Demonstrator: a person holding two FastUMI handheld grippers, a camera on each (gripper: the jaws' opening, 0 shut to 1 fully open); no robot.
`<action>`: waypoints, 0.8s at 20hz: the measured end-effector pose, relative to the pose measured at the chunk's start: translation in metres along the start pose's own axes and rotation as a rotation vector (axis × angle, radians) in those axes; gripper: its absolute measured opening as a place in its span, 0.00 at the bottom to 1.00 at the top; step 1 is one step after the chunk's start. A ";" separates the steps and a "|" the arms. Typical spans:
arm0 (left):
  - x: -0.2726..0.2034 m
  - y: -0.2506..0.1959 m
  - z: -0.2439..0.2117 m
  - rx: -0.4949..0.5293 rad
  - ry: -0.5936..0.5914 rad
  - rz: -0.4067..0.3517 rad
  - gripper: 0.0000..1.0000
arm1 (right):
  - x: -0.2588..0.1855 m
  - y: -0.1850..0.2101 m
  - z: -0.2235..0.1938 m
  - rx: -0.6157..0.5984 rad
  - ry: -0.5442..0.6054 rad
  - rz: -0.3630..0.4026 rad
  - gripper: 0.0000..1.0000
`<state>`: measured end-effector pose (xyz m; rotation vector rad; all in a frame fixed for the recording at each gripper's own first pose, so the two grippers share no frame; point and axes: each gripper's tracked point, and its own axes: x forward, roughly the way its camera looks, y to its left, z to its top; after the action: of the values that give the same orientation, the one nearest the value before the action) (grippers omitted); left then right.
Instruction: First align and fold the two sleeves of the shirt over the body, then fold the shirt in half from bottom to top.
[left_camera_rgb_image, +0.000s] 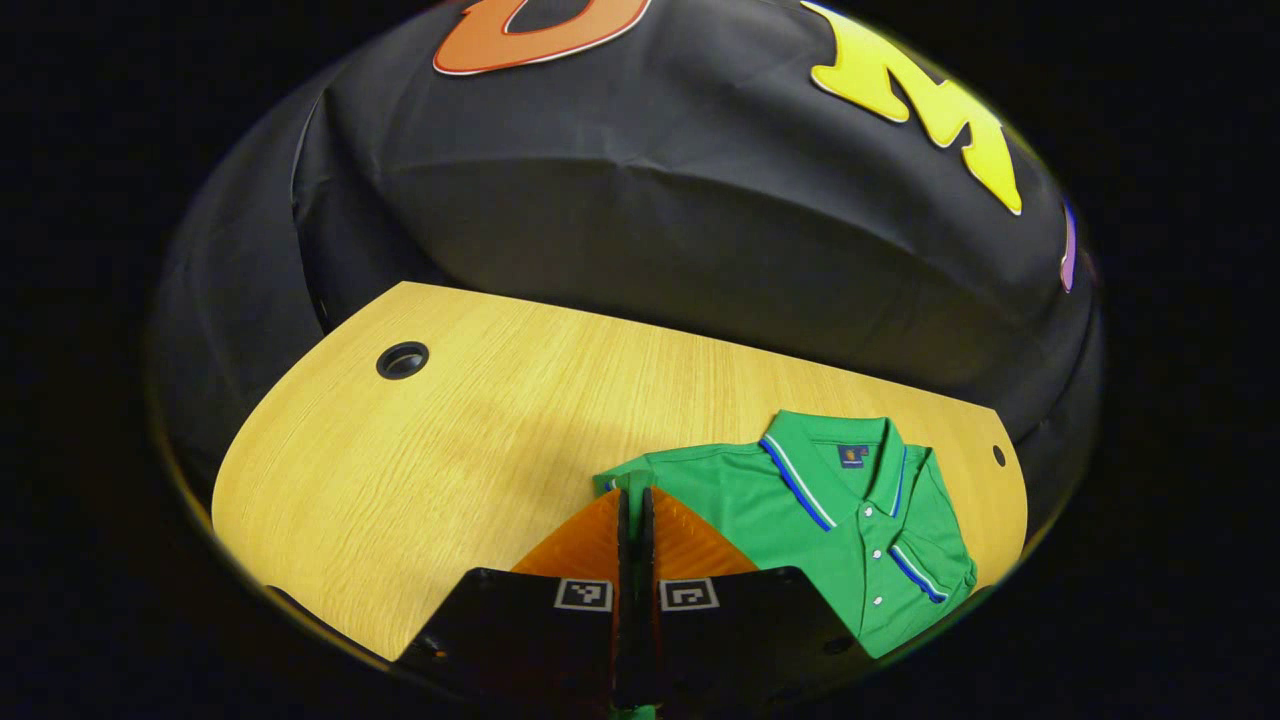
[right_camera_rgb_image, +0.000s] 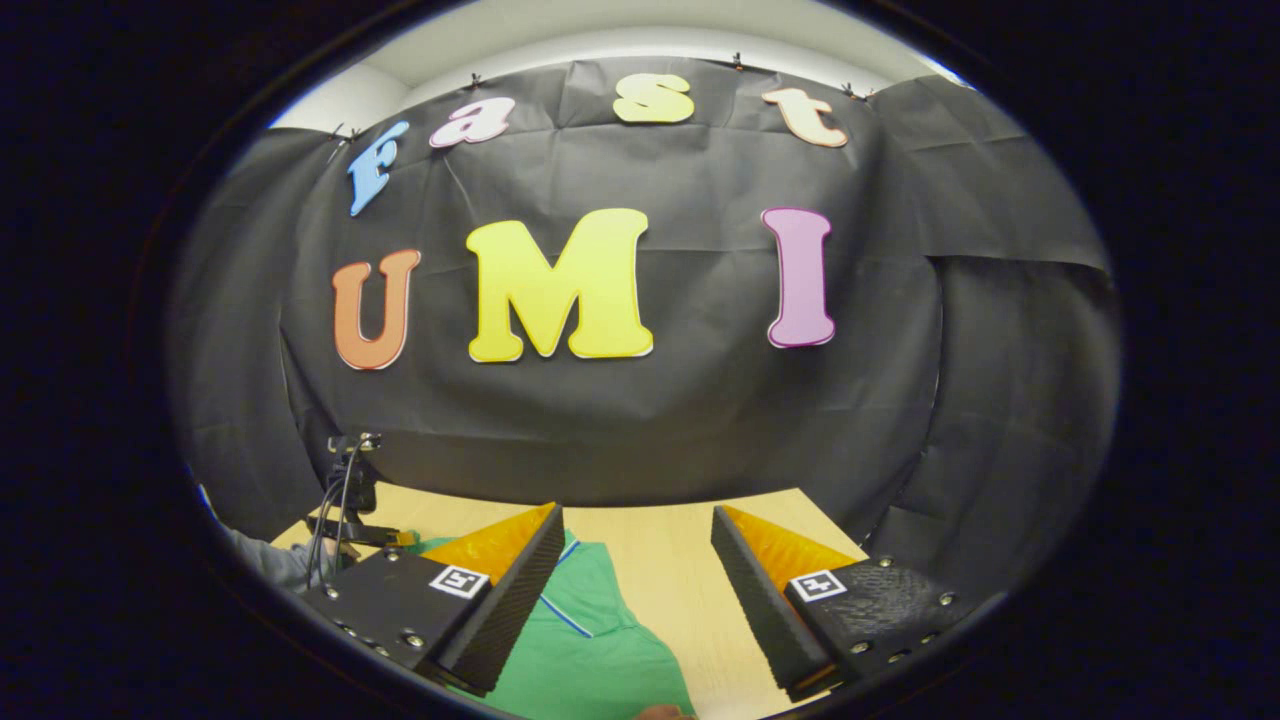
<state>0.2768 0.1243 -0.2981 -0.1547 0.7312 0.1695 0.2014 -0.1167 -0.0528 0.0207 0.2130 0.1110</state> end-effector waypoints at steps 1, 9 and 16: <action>-0.002 -0.008 0.001 0.015 -0.005 -0.011 0.04 | 0.000 -0.001 0.000 0.004 0.002 -0.003 0.93; -0.016 -0.066 -0.005 0.179 -0.023 -0.081 0.03 | -0.004 -0.013 -0.002 0.010 0.003 -0.023 0.94; -0.026 -0.100 -0.015 0.311 -0.037 -0.117 0.04 | -0.006 -0.021 -0.004 0.016 0.000 -0.037 0.94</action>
<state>0.2685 0.0208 -0.2831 0.1022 0.7004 -0.0541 0.1967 -0.1383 -0.0560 0.0331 0.2139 0.0727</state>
